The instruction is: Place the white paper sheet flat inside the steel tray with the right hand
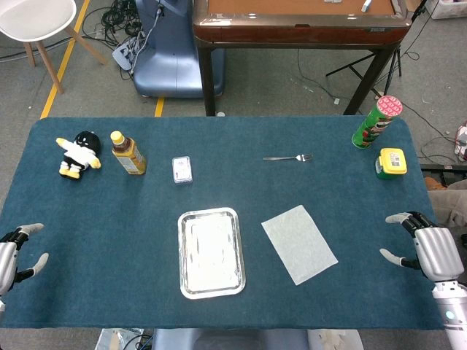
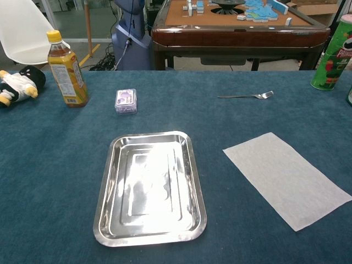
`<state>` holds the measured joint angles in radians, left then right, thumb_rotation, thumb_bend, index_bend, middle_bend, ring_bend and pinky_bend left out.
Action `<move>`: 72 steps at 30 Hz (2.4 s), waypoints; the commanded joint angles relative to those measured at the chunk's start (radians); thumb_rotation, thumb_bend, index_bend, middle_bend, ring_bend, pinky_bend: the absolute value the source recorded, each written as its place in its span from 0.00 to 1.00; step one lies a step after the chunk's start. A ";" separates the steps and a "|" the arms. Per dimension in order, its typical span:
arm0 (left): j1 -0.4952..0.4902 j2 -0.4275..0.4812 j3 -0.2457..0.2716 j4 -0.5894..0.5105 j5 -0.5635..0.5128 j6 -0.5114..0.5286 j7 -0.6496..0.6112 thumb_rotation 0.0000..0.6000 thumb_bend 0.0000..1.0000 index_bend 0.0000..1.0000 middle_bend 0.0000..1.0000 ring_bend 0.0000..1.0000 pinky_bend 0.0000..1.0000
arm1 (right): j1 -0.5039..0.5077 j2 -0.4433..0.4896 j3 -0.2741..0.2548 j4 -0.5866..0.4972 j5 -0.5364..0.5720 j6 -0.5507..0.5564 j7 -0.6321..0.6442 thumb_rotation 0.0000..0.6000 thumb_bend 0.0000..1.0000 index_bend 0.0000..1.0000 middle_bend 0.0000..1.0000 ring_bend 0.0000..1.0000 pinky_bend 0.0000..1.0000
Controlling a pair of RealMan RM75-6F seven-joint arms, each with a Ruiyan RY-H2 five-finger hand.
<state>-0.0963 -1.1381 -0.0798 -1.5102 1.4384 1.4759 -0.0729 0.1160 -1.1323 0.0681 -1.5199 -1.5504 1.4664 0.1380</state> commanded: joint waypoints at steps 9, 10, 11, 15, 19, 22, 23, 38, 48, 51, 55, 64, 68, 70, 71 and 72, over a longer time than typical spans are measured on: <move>0.013 0.002 -0.001 0.003 -0.009 0.012 -0.007 1.00 0.28 0.28 0.32 0.38 0.56 | 0.016 -0.023 -0.004 0.005 -0.043 0.019 0.001 1.00 0.01 0.39 0.42 0.31 0.52; 0.014 0.002 -0.001 0.003 -0.012 0.011 -0.008 1.00 0.28 0.28 0.32 0.38 0.56 | 0.015 -0.029 -0.002 0.008 -0.051 0.032 0.006 1.00 0.01 0.40 0.43 0.32 0.54; 0.014 0.002 -0.002 0.004 -0.014 0.011 -0.009 1.00 0.28 0.28 0.32 0.38 0.56 | 0.014 -0.034 -0.001 0.011 -0.058 0.043 0.009 1.00 0.01 0.41 0.45 0.34 0.57; 0.015 0.001 0.000 0.007 -0.011 0.011 -0.010 1.00 0.28 0.28 0.32 0.38 0.56 | 0.010 -0.056 -0.002 0.022 -0.096 0.090 -0.003 1.00 0.01 0.47 0.69 0.61 0.82; 0.018 0.001 0.000 0.006 0.002 0.026 -0.009 1.00 0.28 0.28 0.33 0.38 0.56 | 0.015 -0.079 -0.004 0.032 -0.139 0.123 -0.033 1.00 0.01 0.51 0.89 0.82 0.96; 0.021 0.004 0.001 0.001 0.003 0.029 -0.013 1.00 0.28 0.29 0.33 0.38 0.56 | 0.027 -0.082 -0.014 0.030 -0.174 0.124 -0.043 1.00 0.01 0.53 0.99 0.95 1.00; 0.021 0.004 0.000 0.001 0.001 0.028 -0.014 1.00 0.28 0.29 0.33 0.38 0.56 | 0.032 -0.082 -0.017 0.028 -0.186 0.122 -0.049 1.00 0.00 0.53 1.00 0.98 1.00; 0.020 0.011 -0.003 0.003 0.006 0.028 -0.032 1.00 0.28 0.33 0.35 0.38 0.55 | 0.065 -0.100 -0.073 -0.017 -0.250 0.049 -0.167 1.00 0.00 0.53 1.00 1.00 1.00; 0.018 0.015 -0.004 -0.001 -0.006 0.013 -0.028 1.00 0.28 0.34 0.38 0.38 0.55 | 0.080 -0.150 -0.106 0.010 -0.247 -0.013 -0.200 1.00 0.00 0.53 1.00 1.00 1.00; 0.019 0.015 -0.004 -0.002 -0.006 0.013 -0.030 1.00 0.28 0.34 0.38 0.38 0.55 | 0.081 -0.161 -0.114 0.017 -0.243 -0.027 -0.206 1.00 0.00 0.53 1.00 1.00 1.00; 0.020 0.016 -0.003 -0.002 -0.004 0.015 -0.031 1.00 0.28 0.34 0.38 0.38 0.55 | 0.089 -0.176 -0.125 0.024 -0.240 -0.053 -0.218 1.00 0.00 0.53 1.00 1.00 1.00; 0.019 0.017 -0.005 0.002 -0.008 0.011 -0.037 1.00 0.28 0.35 0.38 0.38 0.55 | 0.107 -0.218 -0.132 0.043 -0.229 -0.099 -0.255 1.00 0.00 0.53 1.00 1.00 1.00; 0.019 0.017 -0.005 0.002 -0.008 0.011 -0.037 1.00 0.28 0.35 0.38 0.38 0.55 | 0.114 -0.240 -0.136 0.056 -0.220 -0.117 -0.262 1.00 0.00 0.53 1.00 1.00 1.00; 0.019 0.017 -0.005 0.002 -0.008 0.011 -0.039 1.00 0.28 0.35 0.38 0.38 0.55 | 0.116 -0.249 -0.138 0.062 -0.218 -0.124 -0.267 1.00 0.00 0.53 1.00 1.00 1.00; 0.020 0.018 -0.006 0.002 -0.009 0.011 -0.040 1.00 0.28 0.35 0.38 0.38 0.55 | 0.117 -0.252 -0.140 0.064 -0.217 -0.128 -0.269 1.00 0.00 0.53 1.00 1.00 1.00; 0.020 0.018 -0.006 0.003 -0.009 0.011 -0.040 1.00 0.28 0.35 0.38 0.38 0.55 | 0.118 -0.255 -0.141 0.065 -0.216 -0.131 -0.270 1.00 0.00 0.53 1.00 1.00 1.00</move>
<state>-0.0766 -1.1205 -0.0857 -1.5076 1.4295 1.4868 -0.1127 0.2334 -1.3865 -0.0725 -1.4552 -1.7668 1.3358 -0.1313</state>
